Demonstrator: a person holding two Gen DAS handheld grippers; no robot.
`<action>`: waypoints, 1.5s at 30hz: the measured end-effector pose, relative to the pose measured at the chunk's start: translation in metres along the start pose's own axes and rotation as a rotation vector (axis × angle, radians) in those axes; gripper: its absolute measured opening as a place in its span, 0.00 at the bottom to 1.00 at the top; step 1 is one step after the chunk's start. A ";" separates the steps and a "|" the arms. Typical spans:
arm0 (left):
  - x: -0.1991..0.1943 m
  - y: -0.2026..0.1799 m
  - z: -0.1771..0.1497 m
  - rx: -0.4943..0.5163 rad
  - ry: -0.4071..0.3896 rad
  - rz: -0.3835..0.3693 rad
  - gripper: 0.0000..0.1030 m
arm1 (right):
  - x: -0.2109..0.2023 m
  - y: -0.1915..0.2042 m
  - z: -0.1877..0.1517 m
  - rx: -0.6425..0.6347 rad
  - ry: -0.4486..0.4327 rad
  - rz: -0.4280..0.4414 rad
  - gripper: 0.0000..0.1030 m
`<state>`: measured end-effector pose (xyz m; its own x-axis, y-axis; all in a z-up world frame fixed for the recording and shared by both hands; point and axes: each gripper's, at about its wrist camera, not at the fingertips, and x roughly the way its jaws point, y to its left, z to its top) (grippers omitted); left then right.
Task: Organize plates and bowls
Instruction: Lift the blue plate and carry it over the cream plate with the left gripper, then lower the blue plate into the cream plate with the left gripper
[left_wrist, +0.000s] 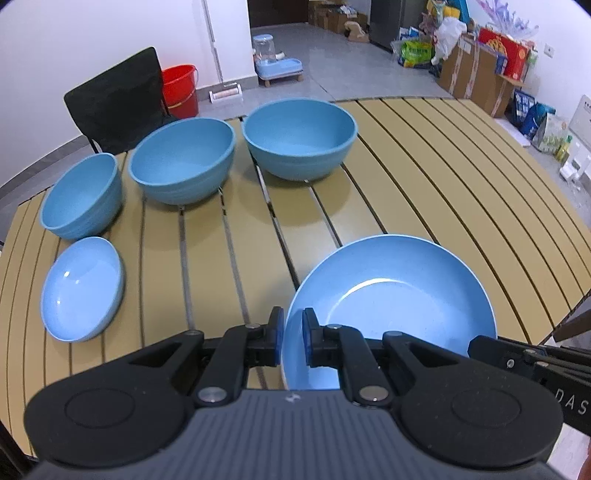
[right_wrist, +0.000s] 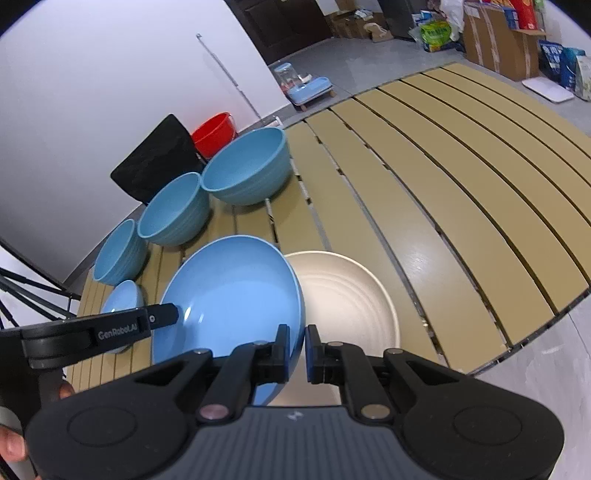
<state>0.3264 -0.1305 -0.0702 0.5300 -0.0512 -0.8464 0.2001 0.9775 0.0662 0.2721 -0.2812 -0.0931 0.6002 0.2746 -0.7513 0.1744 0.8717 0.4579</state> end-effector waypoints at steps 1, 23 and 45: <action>0.003 -0.003 -0.001 0.003 0.007 0.000 0.11 | 0.001 -0.003 -0.001 0.003 0.002 -0.003 0.08; 0.054 -0.020 -0.012 0.008 0.108 0.000 0.11 | 0.042 -0.034 -0.009 -0.016 0.052 -0.057 0.08; 0.049 -0.022 -0.014 0.032 0.080 -0.014 0.16 | 0.054 -0.036 -0.009 -0.011 0.071 -0.052 0.12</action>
<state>0.3359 -0.1518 -0.1205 0.4597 -0.0473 -0.8868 0.2343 0.9697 0.0698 0.2911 -0.2941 -0.1547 0.5338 0.2565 -0.8058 0.1953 0.8897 0.4126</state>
